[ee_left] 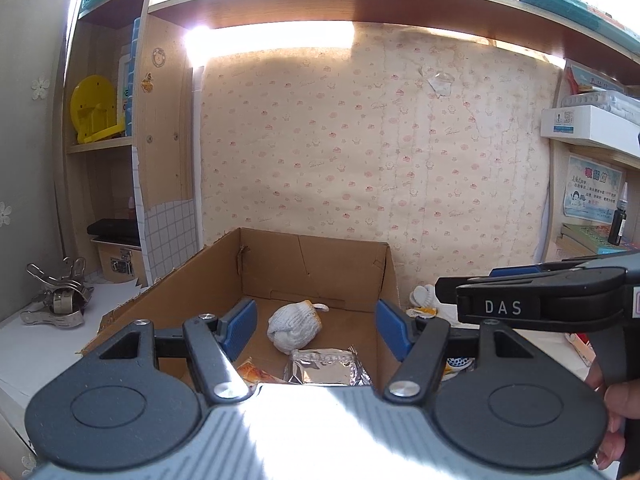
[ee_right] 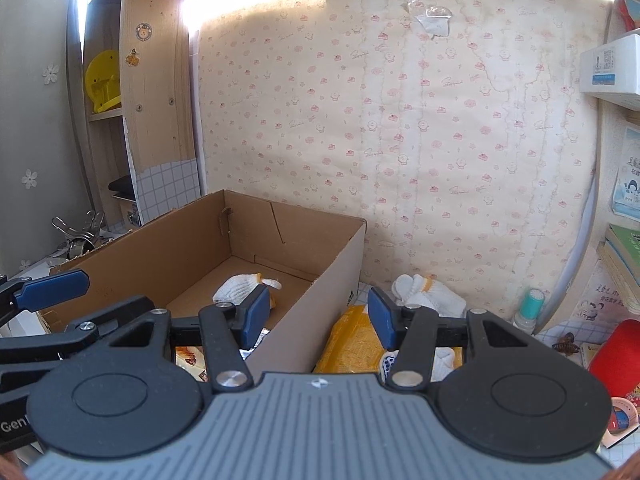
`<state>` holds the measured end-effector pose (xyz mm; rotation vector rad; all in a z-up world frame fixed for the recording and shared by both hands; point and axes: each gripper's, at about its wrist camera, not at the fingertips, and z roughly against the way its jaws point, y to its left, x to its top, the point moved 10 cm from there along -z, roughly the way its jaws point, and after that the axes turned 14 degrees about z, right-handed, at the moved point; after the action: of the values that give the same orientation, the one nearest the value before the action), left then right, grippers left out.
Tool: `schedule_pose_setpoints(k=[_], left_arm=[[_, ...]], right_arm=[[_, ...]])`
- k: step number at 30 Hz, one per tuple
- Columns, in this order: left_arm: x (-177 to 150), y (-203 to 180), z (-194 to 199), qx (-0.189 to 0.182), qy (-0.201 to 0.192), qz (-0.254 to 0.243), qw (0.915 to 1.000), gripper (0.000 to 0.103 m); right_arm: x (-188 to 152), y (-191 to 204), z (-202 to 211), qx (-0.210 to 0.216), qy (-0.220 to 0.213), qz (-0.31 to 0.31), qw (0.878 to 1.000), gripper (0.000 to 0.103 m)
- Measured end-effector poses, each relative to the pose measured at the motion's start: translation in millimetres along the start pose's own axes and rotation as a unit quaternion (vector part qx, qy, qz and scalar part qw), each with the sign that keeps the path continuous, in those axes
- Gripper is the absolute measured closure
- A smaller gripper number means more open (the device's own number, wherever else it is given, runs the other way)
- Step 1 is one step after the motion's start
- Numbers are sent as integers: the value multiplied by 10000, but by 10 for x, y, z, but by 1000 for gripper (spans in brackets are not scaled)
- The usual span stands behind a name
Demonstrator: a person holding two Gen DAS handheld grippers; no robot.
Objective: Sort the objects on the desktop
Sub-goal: 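Move both tools from the shoebox toward the yellow bags and gloves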
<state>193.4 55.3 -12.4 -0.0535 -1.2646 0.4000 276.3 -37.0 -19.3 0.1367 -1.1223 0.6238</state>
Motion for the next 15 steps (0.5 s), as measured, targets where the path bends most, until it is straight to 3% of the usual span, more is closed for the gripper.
schedule_pose_setpoints(k=[15], left_arm=[[-184, -397, 51, -291, 132, -150, 9994, 34]], right_arm=[[-267, -391, 292, -307, 50, -173, 9994, 50]])
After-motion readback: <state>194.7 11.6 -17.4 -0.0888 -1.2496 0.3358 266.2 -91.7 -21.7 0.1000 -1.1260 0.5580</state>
